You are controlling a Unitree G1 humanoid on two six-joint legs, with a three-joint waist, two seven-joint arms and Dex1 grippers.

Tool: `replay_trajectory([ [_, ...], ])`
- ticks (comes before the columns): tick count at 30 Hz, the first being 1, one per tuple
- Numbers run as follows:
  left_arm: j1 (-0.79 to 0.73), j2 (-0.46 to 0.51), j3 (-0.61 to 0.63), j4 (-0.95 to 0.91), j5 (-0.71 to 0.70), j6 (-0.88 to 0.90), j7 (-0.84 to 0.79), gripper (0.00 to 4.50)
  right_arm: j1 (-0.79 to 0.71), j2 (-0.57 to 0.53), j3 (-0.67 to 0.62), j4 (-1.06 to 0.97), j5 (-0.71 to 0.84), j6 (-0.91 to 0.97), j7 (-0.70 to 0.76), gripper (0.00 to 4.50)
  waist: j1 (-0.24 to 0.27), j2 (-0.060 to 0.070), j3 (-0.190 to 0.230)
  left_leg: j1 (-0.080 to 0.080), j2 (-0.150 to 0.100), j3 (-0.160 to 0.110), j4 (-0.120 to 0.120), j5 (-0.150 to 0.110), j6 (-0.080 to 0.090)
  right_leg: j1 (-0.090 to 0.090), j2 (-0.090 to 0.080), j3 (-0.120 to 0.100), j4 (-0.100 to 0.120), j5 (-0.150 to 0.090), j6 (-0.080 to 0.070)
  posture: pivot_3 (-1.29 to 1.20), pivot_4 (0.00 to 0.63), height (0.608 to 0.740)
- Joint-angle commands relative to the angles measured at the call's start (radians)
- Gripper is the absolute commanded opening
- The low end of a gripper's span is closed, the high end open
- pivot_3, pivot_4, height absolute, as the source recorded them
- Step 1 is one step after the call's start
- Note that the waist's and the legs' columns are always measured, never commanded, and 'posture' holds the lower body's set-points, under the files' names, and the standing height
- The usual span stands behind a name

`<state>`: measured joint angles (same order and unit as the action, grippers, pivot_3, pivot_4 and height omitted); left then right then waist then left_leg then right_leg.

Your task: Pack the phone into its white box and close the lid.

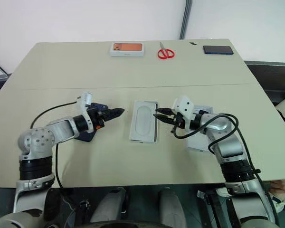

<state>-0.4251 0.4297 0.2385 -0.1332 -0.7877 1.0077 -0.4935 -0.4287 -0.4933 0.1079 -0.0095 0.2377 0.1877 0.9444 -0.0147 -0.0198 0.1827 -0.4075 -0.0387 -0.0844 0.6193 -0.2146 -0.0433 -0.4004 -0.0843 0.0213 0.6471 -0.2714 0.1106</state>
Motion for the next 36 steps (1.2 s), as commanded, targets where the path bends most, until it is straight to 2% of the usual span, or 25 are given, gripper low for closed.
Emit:
replay_trajectory([
  [1,0.058,0.083,-0.035,-0.045,0.121,-0.268,-0.174,3.75,-0.047,0.040,0.044,-0.002,-0.065,-0.019,-0.065,0.02,0.000,0.000,0.000,0.000,0.000,0.000,-0.001,0.000,-0.001,-0.001,0.000,0.001,0.000,0.000,0.000,0.00,0.150,0.740],
  [2,0.080,0.097,-0.040,-0.047,0.152,-0.349,-0.214,3.75,-0.057,0.045,0.063,0.010,-0.094,-0.023,-0.077,0.02,0.001,0.000,0.000,0.000,0.000,0.000,-0.003,0.001,-0.002,-0.002,-0.001,0.001,0.000,0.000,0.000,0.00,0.150,0.740],
  [8,0.153,0.140,-0.031,0.006,0.207,-0.531,-0.342,3.75,-0.113,0.058,0.152,0.051,-0.172,-0.031,-0.070,0.02,0.003,0.000,0.000,-0.001,0.000,0.000,-0.004,0.001,-0.002,-0.004,-0.004,0.000,0.000,0.000,-0.001,0.00,0.150,0.740],
  [19,0.176,0.127,-0.017,0.016,0.202,-0.585,-0.346,3.75,-0.170,0.038,0.283,0.137,-0.341,0.009,-0.058,0.02,-0.001,0.000,0.000,-0.001,0.000,0.000,-0.004,0.001,-0.002,-0.004,-0.003,0.000,0.001,0.000,0.000,0.00,0.150,0.740],
  [36,0.161,0.104,-0.034,0.005,0.196,-0.577,-0.323,3.75,-0.155,-0.026,0.281,0.095,-0.387,0.066,0.003,0.02,-0.001,0.000,0.000,-0.001,0.000,0.000,-0.004,0.001,-0.002,-0.003,-0.002,-0.001,0.001,0.000,0.000,0.00,0.150,0.740],
])
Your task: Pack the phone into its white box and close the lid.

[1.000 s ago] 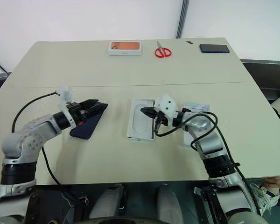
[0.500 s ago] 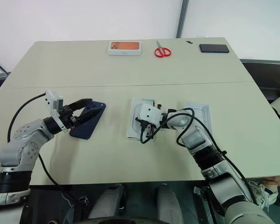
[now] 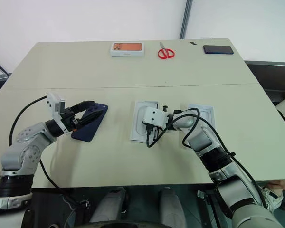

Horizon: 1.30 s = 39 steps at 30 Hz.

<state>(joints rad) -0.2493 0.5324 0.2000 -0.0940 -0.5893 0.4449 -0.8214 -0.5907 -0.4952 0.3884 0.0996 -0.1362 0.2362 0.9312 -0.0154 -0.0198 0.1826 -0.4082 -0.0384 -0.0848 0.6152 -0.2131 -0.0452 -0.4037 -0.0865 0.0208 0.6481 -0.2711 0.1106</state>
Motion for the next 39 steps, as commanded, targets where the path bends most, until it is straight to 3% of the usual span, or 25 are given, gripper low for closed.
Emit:
replay_trajectory([
  [1,-0.016,-0.001,0.005,-0.035,-0.003,-0.013,0.008,3.75,0.008,-0.032,-0.002,-0.018,-0.013,0.018,0.021,0.02,0.000,0.000,0.000,0.000,0.000,0.000,0.000,0.000,0.000,0.000,0.000,0.000,0.000,0.000,0.000,0.00,0.150,0.740],
  [27,-0.025,0.002,0.016,-0.019,-0.024,0.019,0.029,3.75,-0.017,-0.001,-0.022,-0.014,0.001,0.004,-0.001,0.02,-0.001,0.000,0.000,0.000,0.000,0.000,0.000,0.000,0.000,0.000,0.000,0.000,0.000,0.000,0.000,0.00,0.150,0.740],
  [32,-0.030,0.026,0.019,0.004,-0.026,0.041,0.017,3.75,-0.017,0.007,0.005,0.019,-0.049,-0.025,-0.032,0.02,-0.001,0.000,0.000,0.000,0.000,0.000,0.000,0.000,0.000,0.000,0.001,0.000,0.000,0.000,0.000,0.00,0.150,0.740],
  [39,-0.064,0.121,0.051,0.120,-0.045,0.187,-0.001,3.75,-0.059,0.031,-0.078,-0.022,0.042,0.015,-0.016,0.02,-0.005,0.000,0.000,0.000,0.000,0.000,0.000,0.000,0.000,-0.001,0.002,0.000,0.000,0.000,0.000,0.00,0.150,0.740],
])
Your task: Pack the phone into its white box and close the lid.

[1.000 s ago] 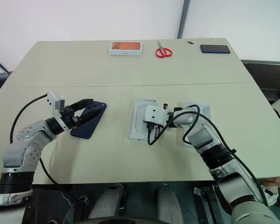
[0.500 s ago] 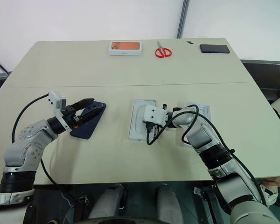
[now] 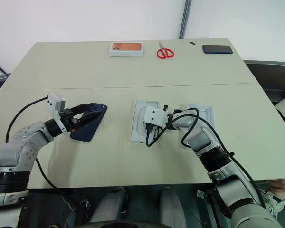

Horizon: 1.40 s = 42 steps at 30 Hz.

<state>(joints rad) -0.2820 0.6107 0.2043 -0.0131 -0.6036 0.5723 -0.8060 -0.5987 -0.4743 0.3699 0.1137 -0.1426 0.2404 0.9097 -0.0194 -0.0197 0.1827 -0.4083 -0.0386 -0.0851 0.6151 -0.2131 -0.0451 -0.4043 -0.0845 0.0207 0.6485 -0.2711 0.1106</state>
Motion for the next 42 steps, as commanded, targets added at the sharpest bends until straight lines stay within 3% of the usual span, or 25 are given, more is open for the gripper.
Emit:
replay_trajectory([
  [1,-0.040,0.062,0.056,0.061,-0.047,0.095,-0.029,3.75,-0.060,0.013,-0.068,-0.044,0.062,0.013,0.008,0.02,-0.001,0.000,0.000,0.000,0.000,0.000,0.000,0.000,0.000,0.000,0.000,0.000,0.000,0.000,0.000,0.00,0.150,0.740],
  [6,-0.115,0.155,0.068,0.241,-0.019,0.122,-0.094,3.75,-0.101,0.077,-0.078,-0.057,0.104,0.044,-0.013,0.02,-0.001,0.000,0.000,0.000,0.001,0.000,0.000,0.000,0.000,-0.001,0.002,0.000,0.001,0.000,0.000,0.00,0.150,0.740],
  [15,-0.227,0.240,-0.013,0.507,0.010,0.272,-0.250,3.75,-0.185,0.262,0.087,0.042,-0.033,0.073,-0.129,0.02,-0.007,0.000,0.000,0.000,0.001,0.000,-0.001,0.000,0.000,-0.002,0.003,0.000,0.002,0.000,-0.001,0.00,0.150,0.740],
  [25,-0.258,0.204,-0.150,0.586,0.139,0.233,-0.346,3.75,-0.234,0.393,0.193,0.208,-0.102,0.150,-0.141,0.02,-0.002,0.000,0.000,0.000,0.000,0.000,-0.001,0.001,-0.001,-0.003,0.003,0.000,0.004,0.000,-0.001,0.00,0.150,0.740],
  [35,-0.328,0.130,-0.186,0.689,0.224,0.190,-0.377,3.75,-0.271,0.479,0.177,0.310,-0.117,0.176,-0.196,0.02,0.008,0.001,-0.002,0.001,-0.001,-0.001,0.000,0.001,-0.002,-0.001,0.002,-0.001,0.005,0.000,-0.001,0.00,0.150,0.740],
  [42,-0.363,0.082,-0.230,0.775,0.290,0.165,-0.392,3.75,-0.291,0.479,0.168,0.345,-0.118,0.170,-0.208,0.02,0.008,0.007,-0.007,0.002,-0.001,-0.001,0.000,0.001,-0.002,0.001,0.002,-0.001,0.005,0.000,-0.001,0.00,0.150,0.740],
])
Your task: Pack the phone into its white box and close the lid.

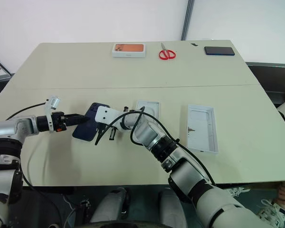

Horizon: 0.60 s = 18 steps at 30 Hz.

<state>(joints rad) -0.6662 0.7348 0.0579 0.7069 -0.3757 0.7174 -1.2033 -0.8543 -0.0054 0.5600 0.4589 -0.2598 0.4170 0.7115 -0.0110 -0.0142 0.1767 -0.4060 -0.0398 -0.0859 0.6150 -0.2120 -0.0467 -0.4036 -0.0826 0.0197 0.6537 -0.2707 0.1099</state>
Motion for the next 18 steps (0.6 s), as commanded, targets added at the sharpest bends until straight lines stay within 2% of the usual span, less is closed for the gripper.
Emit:
replay_trajectory([
  [1,0.018,-0.046,-0.086,0.061,0.065,0.028,-0.004,3.75,-0.037,0.008,-0.022,0.002,-0.001,-0.010,-0.011,0.02,0.000,0.002,-0.002,0.000,0.000,0.000,0.000,0.000,0.000,0.000,0.000,0.000,0.000,0.000,0.000,0.00,0.150,0.740],
  [8,0.032,-0.058,-0.123,0.012,0.086,0.077,-0.076,3.75,-0.032,-0.008,-0.013,0.001,-0.013,-0.022,-0.014,0.02,-0.003,0.003,-0.004,0.000,0.000,0.000,0.000,0.000,0.000,0.000,0.000,0.000,0.000,0.000,0.000,0.00,0.150,0.740],
  [18,0.043,-0.076,-0.128,-0.061,0.071,0.155,-0.090,3.75,-0.020,-0.021,0.003,-0.015,-0.013,-0.009,0.041,0.02,-0.006,0.003,-0.005,0.000,0.000,0.000,0.000,0.000,0.000,0.000,0.000,0.000,0.000,0.000,0.000,0.00,0.150,0.740],
])
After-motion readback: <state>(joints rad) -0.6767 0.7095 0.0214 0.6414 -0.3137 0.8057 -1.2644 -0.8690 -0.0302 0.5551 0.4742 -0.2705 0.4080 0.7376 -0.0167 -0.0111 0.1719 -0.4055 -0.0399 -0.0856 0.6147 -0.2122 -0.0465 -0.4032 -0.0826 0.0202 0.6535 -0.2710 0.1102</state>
